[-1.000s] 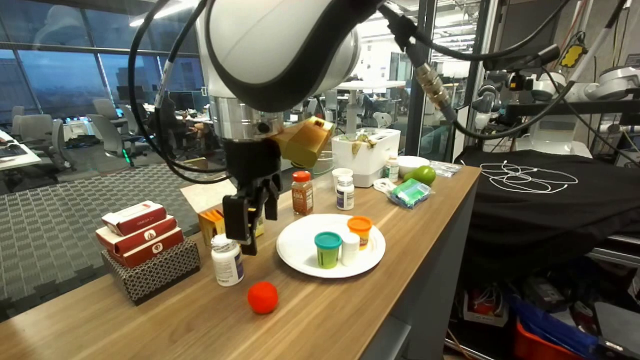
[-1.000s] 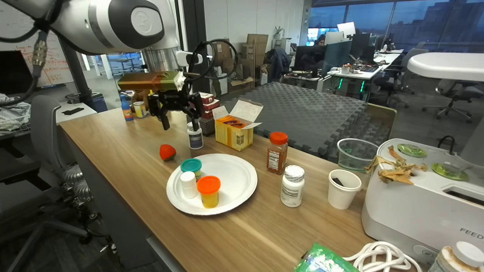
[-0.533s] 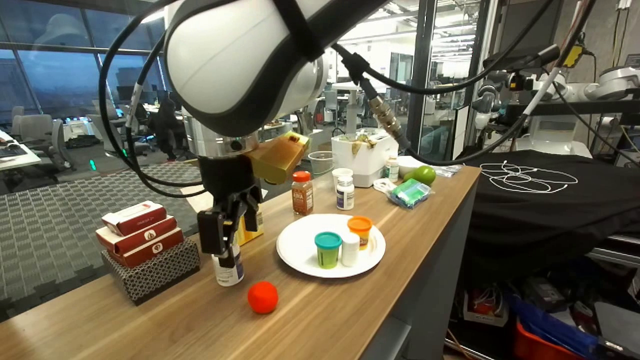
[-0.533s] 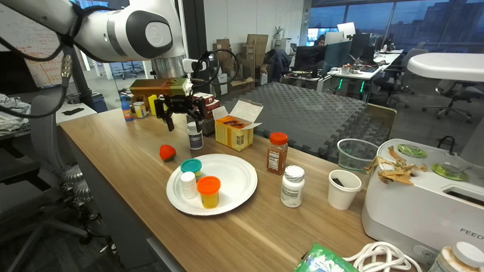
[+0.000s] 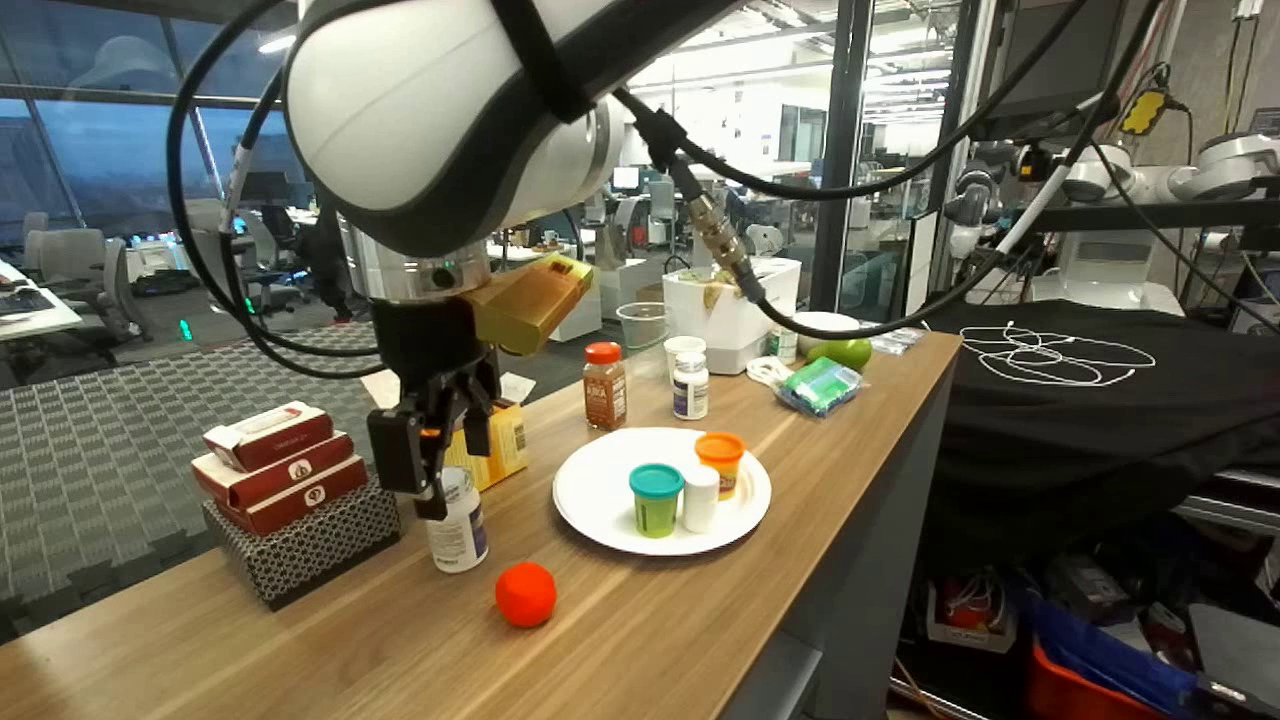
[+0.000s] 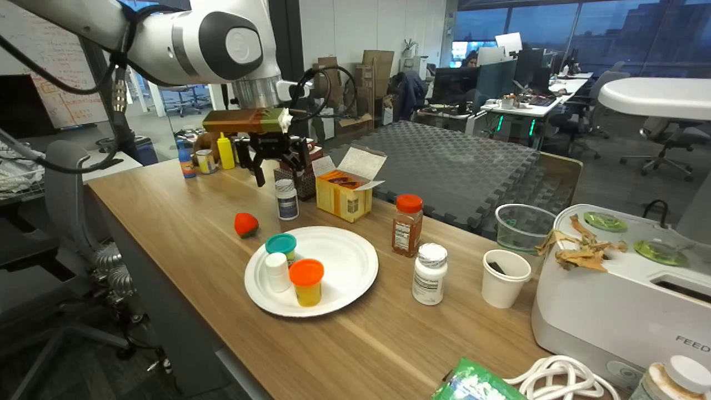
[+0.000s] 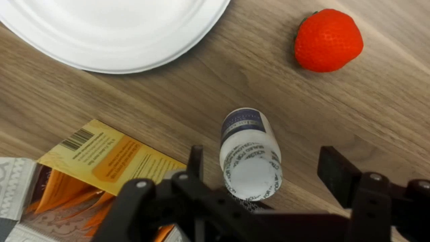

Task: Put the bottles and red plushy on the plate

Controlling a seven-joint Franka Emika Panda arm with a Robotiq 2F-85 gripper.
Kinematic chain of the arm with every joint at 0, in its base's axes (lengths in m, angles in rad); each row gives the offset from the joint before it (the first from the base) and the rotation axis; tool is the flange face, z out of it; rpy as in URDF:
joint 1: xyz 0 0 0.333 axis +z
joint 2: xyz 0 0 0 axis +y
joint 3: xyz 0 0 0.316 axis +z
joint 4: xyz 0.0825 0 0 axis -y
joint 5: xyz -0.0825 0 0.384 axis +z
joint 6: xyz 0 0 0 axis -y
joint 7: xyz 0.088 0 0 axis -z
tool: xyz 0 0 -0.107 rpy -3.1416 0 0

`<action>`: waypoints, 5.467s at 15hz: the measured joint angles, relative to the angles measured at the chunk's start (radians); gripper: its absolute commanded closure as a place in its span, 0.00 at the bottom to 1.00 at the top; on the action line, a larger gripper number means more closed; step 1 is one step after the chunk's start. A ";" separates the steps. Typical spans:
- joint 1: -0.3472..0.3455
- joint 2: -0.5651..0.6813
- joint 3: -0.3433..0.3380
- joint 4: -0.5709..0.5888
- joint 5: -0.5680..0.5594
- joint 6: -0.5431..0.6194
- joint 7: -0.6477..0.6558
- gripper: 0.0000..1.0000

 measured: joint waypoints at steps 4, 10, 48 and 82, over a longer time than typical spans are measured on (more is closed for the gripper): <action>0.000 0.029 0.000 0.033 0.000 -0.019 -0.004 0.73; -0.001 0.039 -0.004 0.059 0.000 -0.029 -0.005 0.74; -0.159 -0.167 -0.070 -0.269 0.113 0.012 0.120 0.76; -0.278 0.074 -0.091 0.189 0.080 -0.077 -0.068 0.00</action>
